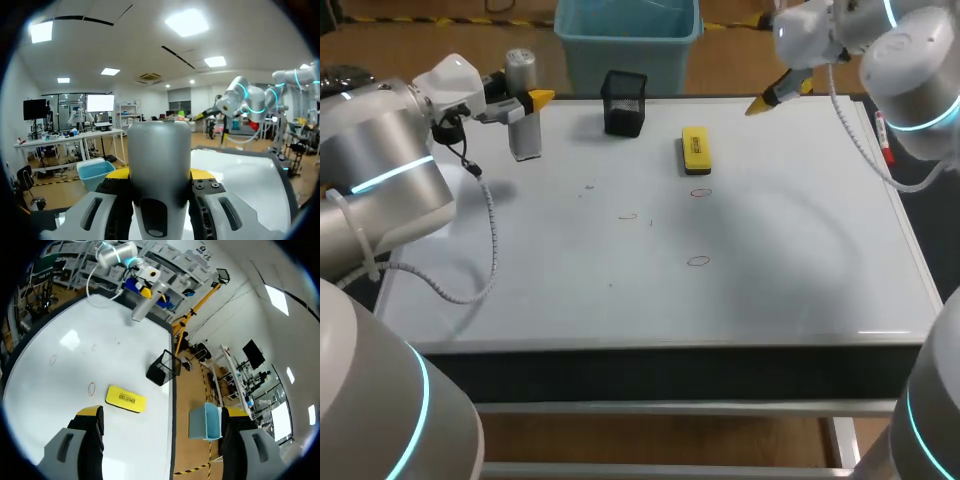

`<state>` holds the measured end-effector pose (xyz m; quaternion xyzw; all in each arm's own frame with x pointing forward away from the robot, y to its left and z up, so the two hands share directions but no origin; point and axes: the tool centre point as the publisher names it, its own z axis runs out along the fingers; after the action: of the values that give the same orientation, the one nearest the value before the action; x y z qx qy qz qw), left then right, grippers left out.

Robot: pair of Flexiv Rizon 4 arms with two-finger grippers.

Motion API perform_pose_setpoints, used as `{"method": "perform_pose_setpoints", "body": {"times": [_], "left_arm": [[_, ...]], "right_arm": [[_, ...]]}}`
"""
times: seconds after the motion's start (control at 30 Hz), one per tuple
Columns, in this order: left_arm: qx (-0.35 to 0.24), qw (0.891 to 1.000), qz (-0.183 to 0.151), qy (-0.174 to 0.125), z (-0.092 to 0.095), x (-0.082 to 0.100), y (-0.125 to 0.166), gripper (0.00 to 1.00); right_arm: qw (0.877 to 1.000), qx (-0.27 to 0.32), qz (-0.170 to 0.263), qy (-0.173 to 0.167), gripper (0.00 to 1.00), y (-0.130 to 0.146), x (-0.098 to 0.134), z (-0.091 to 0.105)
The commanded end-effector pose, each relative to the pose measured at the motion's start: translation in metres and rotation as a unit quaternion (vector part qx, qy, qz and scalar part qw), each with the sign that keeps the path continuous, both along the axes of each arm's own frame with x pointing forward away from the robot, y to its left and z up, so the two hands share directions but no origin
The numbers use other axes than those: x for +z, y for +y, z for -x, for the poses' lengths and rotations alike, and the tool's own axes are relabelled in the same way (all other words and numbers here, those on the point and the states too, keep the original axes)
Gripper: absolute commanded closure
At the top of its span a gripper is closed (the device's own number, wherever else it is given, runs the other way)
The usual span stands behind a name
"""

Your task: Pick up the inspection probe, press it on each red-marked spot on the whiteboard one by one, put down the probe, pick up the eraser, and wipe off all the red marks.

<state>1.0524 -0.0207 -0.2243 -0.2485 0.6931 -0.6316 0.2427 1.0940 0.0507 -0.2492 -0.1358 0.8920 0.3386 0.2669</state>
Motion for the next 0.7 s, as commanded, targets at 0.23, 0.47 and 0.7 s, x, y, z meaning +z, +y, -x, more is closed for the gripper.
{"method": "perform_pose_setpoints", "body": {"times": [0.23, 0.47, 0.7], "left_arm": [[0.004, 1.0, 0.001, -0.002, 0.001, 0.001, -0.001, 1.0], [0.004, 1.0, 0.001, -0.002, 0.001, 0.001, -0.001, 1.0], [0.004, 1.0, 0.001, -0.002, 0.001, 0.001, -0.001, 1.0]], "right_arm": [[0.973, 0.161, 0.164, 0.028, 0.0, 0.015, -0.013, -0.008], [0.973, 0.161, 0.164, 0.028, 0.0, 0.015, -0.013, -0.008], [0.951, 0.214, 0.218, 0.042, 0.0, 0.025, -0.014, -0.013]]}}
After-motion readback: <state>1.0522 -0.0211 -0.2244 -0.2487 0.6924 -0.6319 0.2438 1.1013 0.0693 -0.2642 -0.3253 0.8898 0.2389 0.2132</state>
